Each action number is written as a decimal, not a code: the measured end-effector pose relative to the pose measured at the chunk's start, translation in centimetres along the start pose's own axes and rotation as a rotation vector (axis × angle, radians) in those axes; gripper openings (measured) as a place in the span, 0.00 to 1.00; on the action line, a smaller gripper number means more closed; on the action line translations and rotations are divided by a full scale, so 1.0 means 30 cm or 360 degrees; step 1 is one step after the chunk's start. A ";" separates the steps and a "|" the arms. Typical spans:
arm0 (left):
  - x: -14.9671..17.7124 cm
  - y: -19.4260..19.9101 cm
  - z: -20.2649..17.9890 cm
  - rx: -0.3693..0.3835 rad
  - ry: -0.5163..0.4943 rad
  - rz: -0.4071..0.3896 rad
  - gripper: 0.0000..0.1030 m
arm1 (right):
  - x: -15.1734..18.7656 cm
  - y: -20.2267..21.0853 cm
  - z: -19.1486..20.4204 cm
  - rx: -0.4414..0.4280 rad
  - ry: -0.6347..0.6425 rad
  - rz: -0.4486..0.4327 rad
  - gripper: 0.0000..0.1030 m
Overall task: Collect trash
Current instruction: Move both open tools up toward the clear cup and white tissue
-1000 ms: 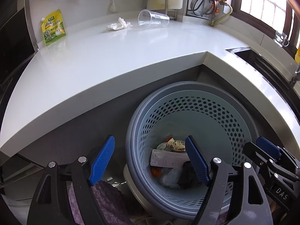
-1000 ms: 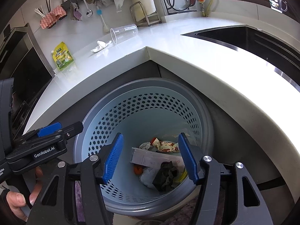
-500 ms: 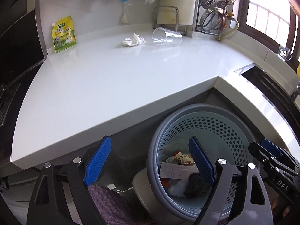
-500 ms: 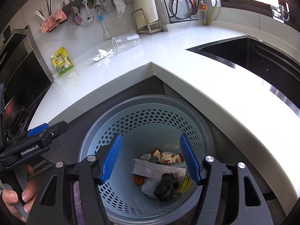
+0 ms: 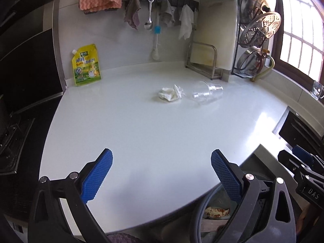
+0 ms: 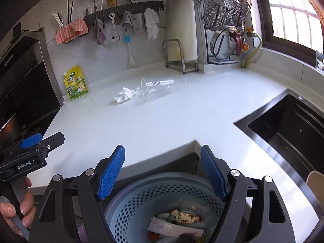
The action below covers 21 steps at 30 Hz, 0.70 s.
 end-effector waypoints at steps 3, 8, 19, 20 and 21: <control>-0.061 -0.025 0.042 -0.0020 0.0016 -0.0045 0.94 | -0.082 -0.052 0.031 0.0008 0.0014 -0.0032 0.74; -0.139 -0.091 0.101 -0.0067 0.0034 -0.0074 0.94 | -0.205 -0.171 0.098 0.0030 0.0045 -0.0014 0.76; -0.196 -0.261 0.204 -0.0055 0.0165 0.0000 0.94 | -0.361 -0.519 0.203 0.0150 0.0144 0.0091 0.76; -0.200 -0.272 0.207 -0.0053 0.0171 0.0006 0.94 | -0.367 -0.548 0.199 0.0168 0.0130 0.0104 0.76; -0.204 -0.283 0.209 -0.0050 0.0174 0.0011 0.94 | -0.372 -0.581 0.194 0.0184 0.0113 0.0128 0.76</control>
Point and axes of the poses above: each gripper's, at about its wrist camera, not at the fingertips, and y roughly against the way its jaws point, z to its left, x to its underside, the point moved 6 cm from there along -y, roughly the way its jaws point, and after that the axes turned 4 degrees about x, right-handed, at the moved point
